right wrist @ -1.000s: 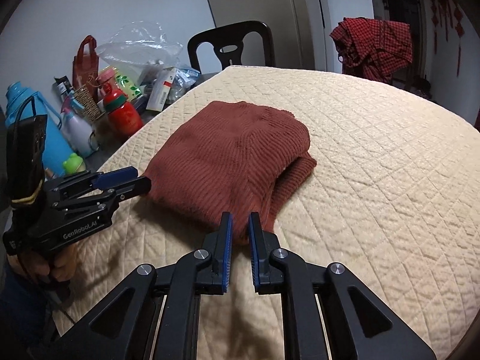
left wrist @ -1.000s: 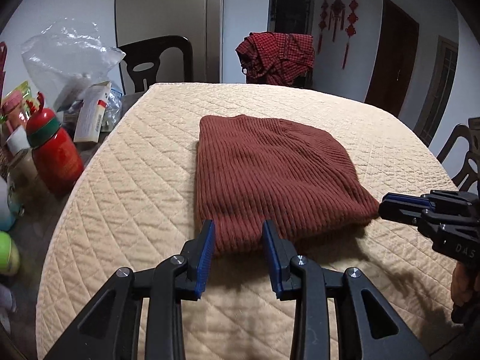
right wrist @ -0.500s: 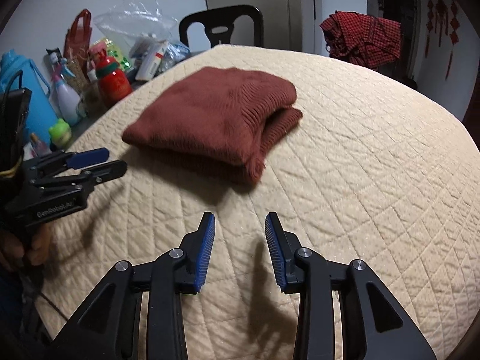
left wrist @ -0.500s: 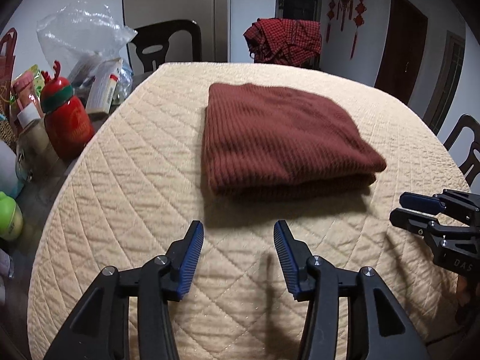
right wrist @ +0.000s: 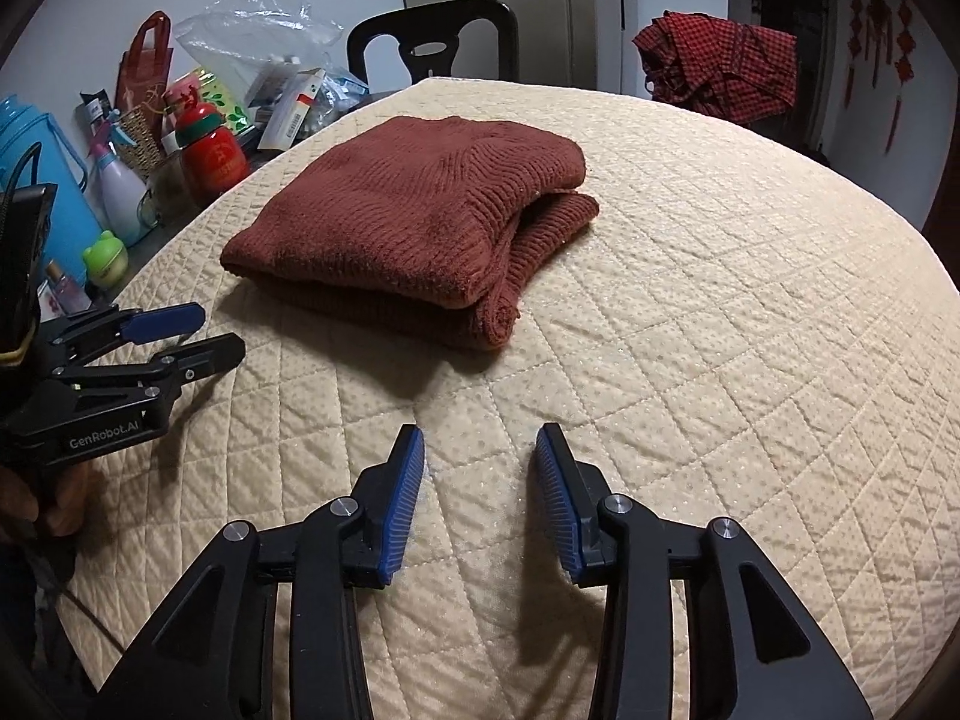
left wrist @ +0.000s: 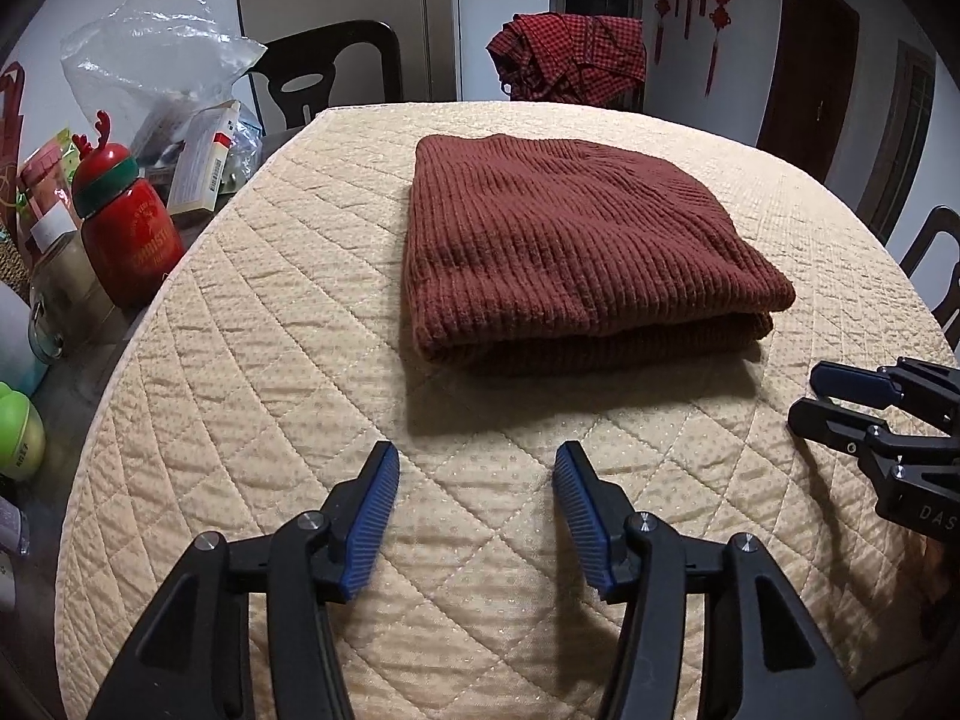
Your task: Fold small clothes
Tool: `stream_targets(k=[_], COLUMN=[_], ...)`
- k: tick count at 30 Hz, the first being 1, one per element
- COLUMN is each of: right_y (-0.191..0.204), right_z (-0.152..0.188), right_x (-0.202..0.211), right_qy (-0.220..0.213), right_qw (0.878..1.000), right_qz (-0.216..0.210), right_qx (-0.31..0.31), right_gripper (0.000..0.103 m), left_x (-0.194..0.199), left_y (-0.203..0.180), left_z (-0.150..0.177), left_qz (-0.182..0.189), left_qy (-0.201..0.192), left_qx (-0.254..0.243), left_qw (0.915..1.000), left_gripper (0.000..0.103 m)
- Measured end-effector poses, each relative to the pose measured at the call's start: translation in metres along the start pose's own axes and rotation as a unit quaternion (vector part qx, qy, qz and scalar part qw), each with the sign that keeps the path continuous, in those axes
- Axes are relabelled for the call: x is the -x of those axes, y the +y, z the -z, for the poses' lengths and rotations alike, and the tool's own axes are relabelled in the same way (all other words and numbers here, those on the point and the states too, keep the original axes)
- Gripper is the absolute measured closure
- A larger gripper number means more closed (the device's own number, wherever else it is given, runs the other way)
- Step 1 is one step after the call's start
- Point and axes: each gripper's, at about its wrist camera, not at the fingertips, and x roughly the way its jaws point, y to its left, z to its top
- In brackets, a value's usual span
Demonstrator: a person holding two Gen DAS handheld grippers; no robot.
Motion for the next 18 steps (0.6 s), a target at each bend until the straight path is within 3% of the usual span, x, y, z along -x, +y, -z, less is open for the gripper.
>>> stream_targets(k=[5,18], right_y=[0.0043,0.0076], right_z=[0.0001,0.0008], right_x=[-0.0011,-0.0016], right_qy=[0.002,0.004], right_qw=[1.000,1.000], right_qz=[-0.004,0.006], right_qx=[0.011,0.022], right_gripper=[0.053,0.052], left_x=[-0.0003,-0.0011], left_y=[-0.0001,0.0019], left_z=[0.0004,0.0002], left_qz=[-0.004,-0.004], left_qy=[0.001,0.001], left_qx=[-0.001,0.001], left_qw=[1.0000,1.0000], left_gripper=[0.043,0.041])
